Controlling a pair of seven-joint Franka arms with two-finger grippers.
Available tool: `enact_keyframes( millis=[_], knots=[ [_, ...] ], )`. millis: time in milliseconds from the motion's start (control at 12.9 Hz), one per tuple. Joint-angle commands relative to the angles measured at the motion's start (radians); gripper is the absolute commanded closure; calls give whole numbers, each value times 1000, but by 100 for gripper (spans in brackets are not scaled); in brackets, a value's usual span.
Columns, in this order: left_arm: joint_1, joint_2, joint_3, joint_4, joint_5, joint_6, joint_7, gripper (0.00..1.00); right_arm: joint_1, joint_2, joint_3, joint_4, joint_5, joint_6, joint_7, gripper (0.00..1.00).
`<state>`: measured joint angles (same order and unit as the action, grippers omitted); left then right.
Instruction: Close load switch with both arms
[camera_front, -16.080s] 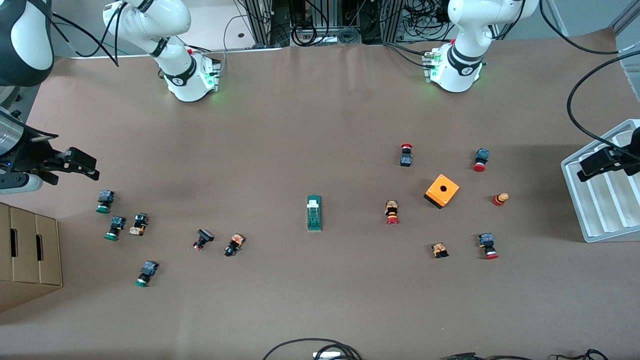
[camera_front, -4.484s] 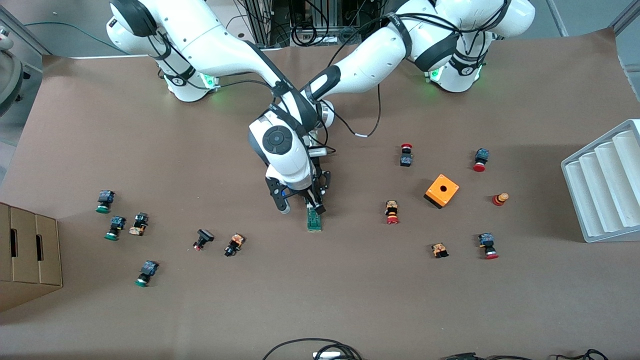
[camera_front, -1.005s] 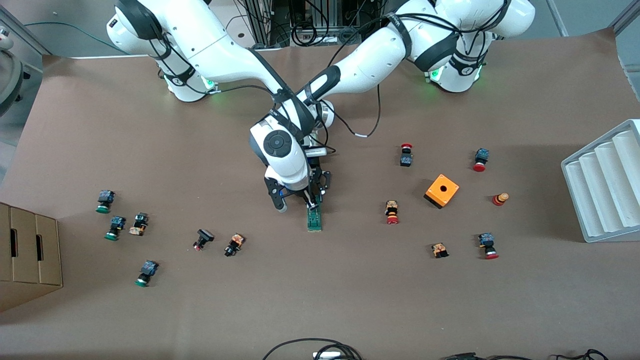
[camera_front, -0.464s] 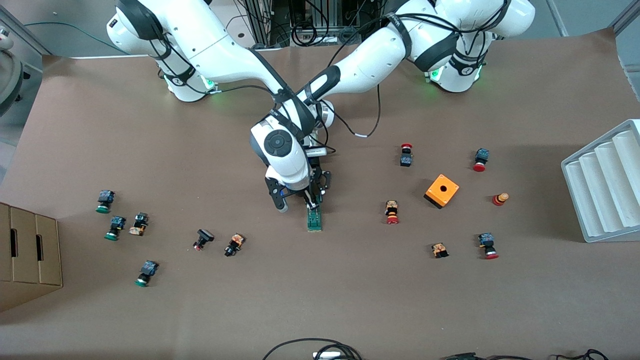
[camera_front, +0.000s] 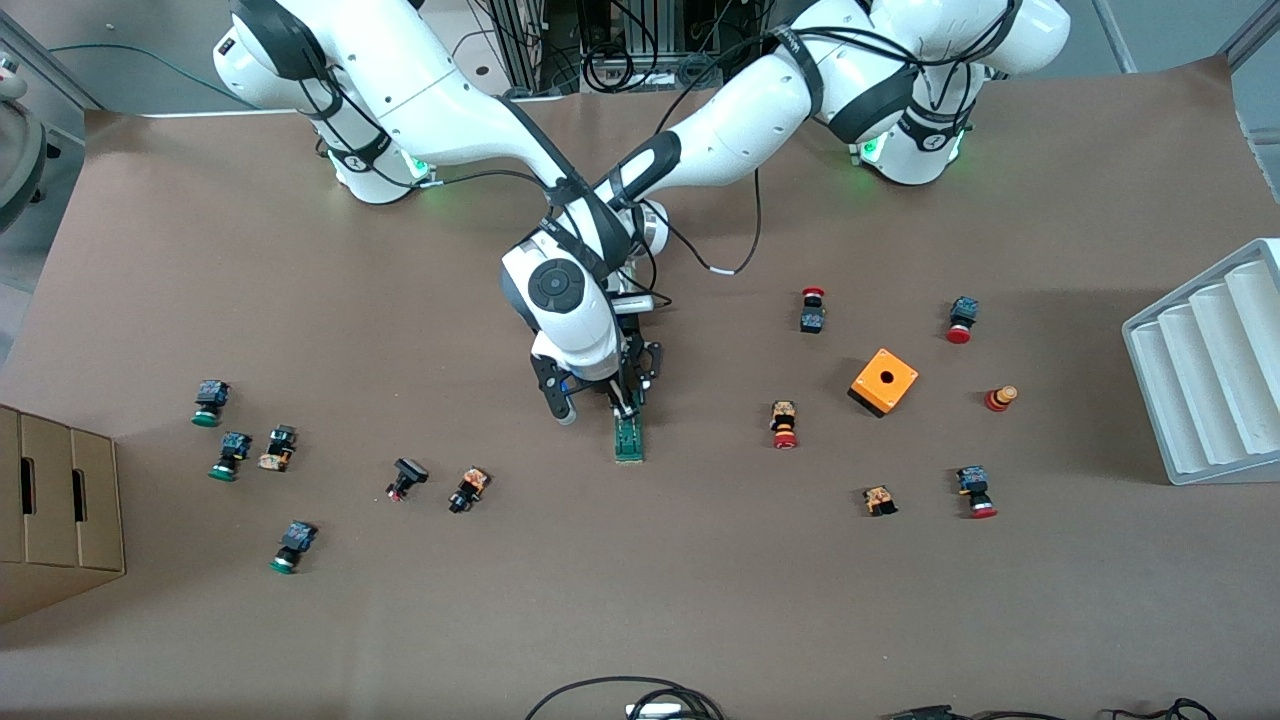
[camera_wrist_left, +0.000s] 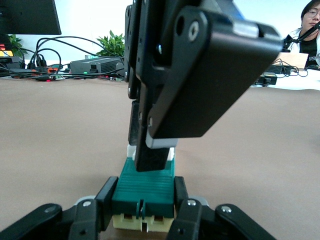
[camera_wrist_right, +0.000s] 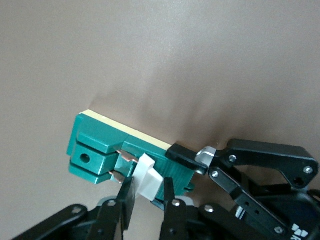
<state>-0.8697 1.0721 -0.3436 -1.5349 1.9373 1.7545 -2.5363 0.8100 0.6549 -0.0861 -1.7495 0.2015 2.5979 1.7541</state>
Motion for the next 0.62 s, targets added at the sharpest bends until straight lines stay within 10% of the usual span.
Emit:
enact_keyframes(
  millis=[0,541],
  knots=[
    [-3,40,-5,29,8,8,-16,50,6,23,-6,30,13,13,-10,74],
    [-3,40,-5,29,8,8,-15,50,-12,22,-4,67,22,-4,-5,74]
  ],
)
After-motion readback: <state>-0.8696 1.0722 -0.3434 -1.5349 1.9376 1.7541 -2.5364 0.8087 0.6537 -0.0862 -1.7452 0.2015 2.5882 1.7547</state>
